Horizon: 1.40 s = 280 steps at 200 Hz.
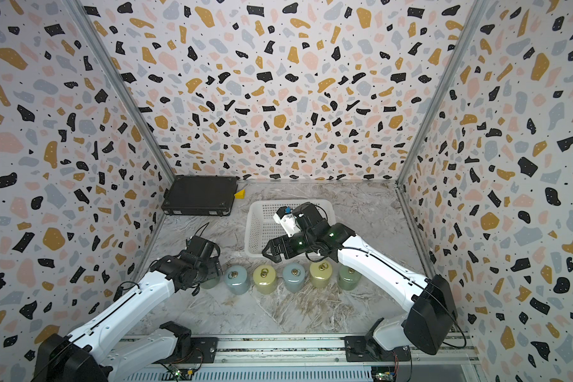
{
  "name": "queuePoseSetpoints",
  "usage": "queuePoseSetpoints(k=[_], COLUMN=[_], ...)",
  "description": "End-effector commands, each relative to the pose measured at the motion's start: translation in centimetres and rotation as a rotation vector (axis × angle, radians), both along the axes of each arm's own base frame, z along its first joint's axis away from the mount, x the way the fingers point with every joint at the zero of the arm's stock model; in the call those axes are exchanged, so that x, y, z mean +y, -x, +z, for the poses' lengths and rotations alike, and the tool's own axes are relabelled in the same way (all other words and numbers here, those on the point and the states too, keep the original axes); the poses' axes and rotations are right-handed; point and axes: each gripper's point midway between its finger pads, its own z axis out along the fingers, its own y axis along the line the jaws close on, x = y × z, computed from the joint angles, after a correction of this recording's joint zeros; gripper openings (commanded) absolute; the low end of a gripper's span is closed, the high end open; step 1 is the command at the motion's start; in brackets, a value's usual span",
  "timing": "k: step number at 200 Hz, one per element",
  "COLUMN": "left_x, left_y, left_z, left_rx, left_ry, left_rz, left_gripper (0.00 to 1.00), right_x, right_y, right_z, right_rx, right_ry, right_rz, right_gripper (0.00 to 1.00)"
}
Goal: Take the tea canister out of the basket
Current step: Place the tea canister at the center of the board.
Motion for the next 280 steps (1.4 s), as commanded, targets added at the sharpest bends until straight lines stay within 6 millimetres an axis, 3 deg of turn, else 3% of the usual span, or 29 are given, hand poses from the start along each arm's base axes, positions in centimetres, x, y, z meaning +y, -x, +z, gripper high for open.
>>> queuePoseSetpoints(k=[1, 109, 215, 280], left_x=[-0.4, 0.1, -0.1, -0.1], left_y=[-2.6, -1.6, 0.3, 0.5], left_z=[0.8, -2.7, -3.1, -3.4], left_rx=[-0.087, 0.025, 0.094, 0.102], left_ry=[0.021, 0.016, 0.055, 0.056], left_rz=[-0.002, 0.027, 0.058, 0.055], left_gripper=[0.75, 0.75, 0.77, 0.93], right_x=[-0.3, -1.0, -0.8, -0.8], right_y=[0.2, 0.4, 0.3, 0.4], right_z=[2.0, 1.7, 1.3, 1.2], right_rx=[-0.041, -0.045, -0.027, -0.024], right_ry=[-0.018, -0.005, -0.004, 0.000], right_rz=[-0.003, -0.023, -0.028, -0.029], right_gripper=[0.99, 0.99, 0.99, 0.99])
